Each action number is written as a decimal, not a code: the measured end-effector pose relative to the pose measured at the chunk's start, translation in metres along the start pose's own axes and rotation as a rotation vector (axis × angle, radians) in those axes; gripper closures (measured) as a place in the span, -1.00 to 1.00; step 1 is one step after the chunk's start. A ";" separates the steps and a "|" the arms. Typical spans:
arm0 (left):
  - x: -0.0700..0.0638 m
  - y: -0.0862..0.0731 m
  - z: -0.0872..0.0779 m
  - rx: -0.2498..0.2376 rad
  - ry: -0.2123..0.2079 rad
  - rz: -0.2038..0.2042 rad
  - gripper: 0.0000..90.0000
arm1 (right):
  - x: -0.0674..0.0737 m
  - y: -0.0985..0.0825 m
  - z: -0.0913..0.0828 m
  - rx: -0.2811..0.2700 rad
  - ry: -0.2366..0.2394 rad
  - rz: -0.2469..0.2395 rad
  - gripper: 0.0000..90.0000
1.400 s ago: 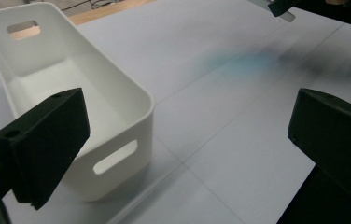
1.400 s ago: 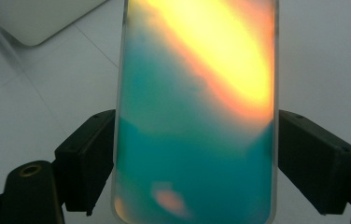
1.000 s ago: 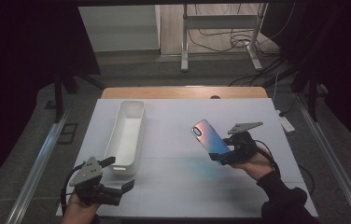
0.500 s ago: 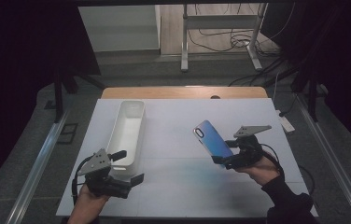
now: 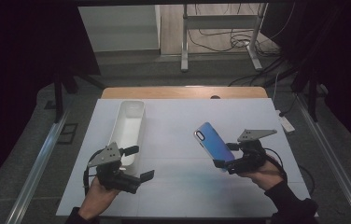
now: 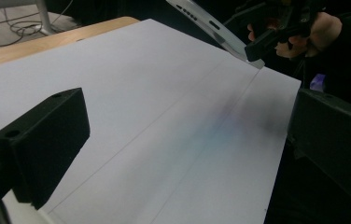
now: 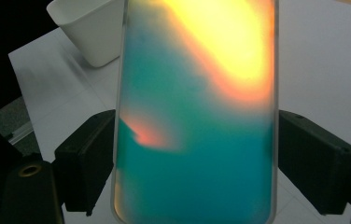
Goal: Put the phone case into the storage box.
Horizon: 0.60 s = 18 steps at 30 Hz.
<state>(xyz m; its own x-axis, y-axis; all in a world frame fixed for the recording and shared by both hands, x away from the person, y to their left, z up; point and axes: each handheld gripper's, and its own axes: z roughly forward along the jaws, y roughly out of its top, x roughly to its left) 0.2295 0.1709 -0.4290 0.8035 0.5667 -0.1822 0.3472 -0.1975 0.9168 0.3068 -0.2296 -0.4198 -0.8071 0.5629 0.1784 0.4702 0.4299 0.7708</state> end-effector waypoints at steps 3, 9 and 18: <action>0.000 0.002 0.004 0.001 -0.017 -0.007 -1.00 | 0.001 -0.001 -0.001 -0.008 0.006 -0.001 -0.63; 0.001 0.008 0.014 -0.006 -0.065 -0.004 -1.00 | 0.007 -0.001 -0.003 -0.025 0.024 -0.008 -0.63; 0.003 0.017 0.031 -0.013 -0.129 -0.007 -1.00 | 0.015 -0.002 -0.007 -0.050 0.047 -0.020 -0.63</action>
<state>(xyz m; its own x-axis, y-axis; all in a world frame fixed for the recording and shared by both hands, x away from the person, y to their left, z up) 0.2530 0.1448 -0.4252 0.8570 0.4603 -0.2316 0.3468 -0.1828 0.9200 0.2912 -0.2268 -0.4145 -0.8327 0.5201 0.1901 0.4362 0.4046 0.8037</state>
